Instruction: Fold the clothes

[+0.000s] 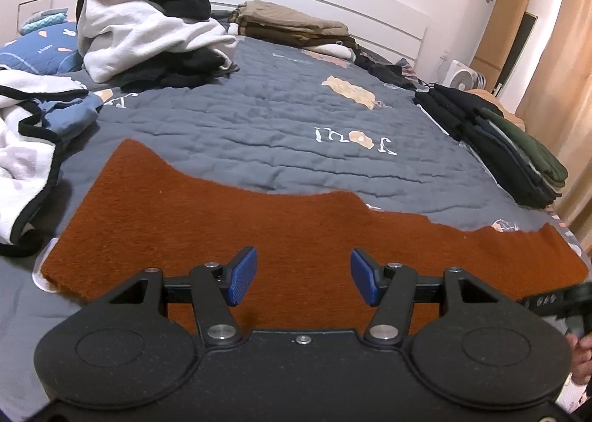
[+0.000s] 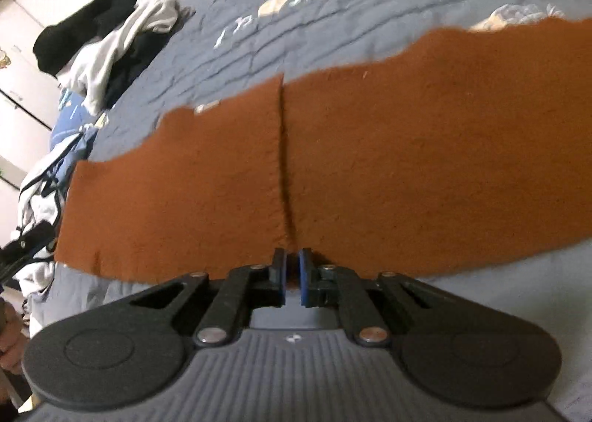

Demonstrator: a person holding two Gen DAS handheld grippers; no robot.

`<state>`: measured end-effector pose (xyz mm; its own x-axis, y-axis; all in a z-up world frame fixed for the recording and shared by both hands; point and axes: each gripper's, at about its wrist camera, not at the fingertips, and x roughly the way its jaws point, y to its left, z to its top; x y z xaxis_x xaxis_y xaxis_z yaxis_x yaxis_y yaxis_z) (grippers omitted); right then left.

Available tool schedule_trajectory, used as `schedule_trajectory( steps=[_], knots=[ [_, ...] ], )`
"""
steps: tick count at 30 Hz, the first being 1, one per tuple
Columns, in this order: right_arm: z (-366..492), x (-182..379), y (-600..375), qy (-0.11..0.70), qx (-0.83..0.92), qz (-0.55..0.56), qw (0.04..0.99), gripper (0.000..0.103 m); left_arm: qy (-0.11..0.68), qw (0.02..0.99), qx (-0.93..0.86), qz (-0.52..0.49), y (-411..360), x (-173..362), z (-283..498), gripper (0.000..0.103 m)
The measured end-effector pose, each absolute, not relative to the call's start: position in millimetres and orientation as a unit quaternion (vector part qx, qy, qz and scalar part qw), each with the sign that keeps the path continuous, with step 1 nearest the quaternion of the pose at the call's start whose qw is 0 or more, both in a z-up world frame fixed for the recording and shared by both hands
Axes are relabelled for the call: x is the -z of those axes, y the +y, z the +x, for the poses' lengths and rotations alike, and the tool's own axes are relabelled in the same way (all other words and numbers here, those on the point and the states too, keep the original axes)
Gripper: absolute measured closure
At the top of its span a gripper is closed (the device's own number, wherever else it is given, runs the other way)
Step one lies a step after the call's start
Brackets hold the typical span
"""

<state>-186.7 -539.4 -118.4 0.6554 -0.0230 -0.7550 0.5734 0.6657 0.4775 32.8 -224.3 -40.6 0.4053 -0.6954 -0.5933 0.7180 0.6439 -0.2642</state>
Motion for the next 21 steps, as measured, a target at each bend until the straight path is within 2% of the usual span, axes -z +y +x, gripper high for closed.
schedule_trajectory(
  steps=[3, 7, 8, 14, 21],
  knots=[
    [-193, 97, -549, 0.314, 0.182, 0.364, 0.858, 0.091, 0.347, 0.833, 0.43, 0.021, -229, 42, 31, 0.047],
    [-173, 91, -557, 0.287, 0.161, 0.349, 0.878, 0.065, 0.347, 0.823, 0.448, 0.034, -239, 46, 21, 0.047],
    [-166, 92, -558, 0.287, 0.156, 0.342, 0.881, 0.062, 0.346, 0.821, 0.452, 0.037, -242, 47, 18, 0.046],
    [-136, 110, -563, 0.317, 0.144, 0.309, 0.885, 0.06, 0.352, 0.793, 0.497, 0.033, -254, 51, 0, 0.044],
    [-127, 127, -564, 0.33, 0.14, 0.326, 0.875, 0.06, 0.349, 0.778, 0.52, 0.048, -268, 55, -19, 0.043]
  ],
)
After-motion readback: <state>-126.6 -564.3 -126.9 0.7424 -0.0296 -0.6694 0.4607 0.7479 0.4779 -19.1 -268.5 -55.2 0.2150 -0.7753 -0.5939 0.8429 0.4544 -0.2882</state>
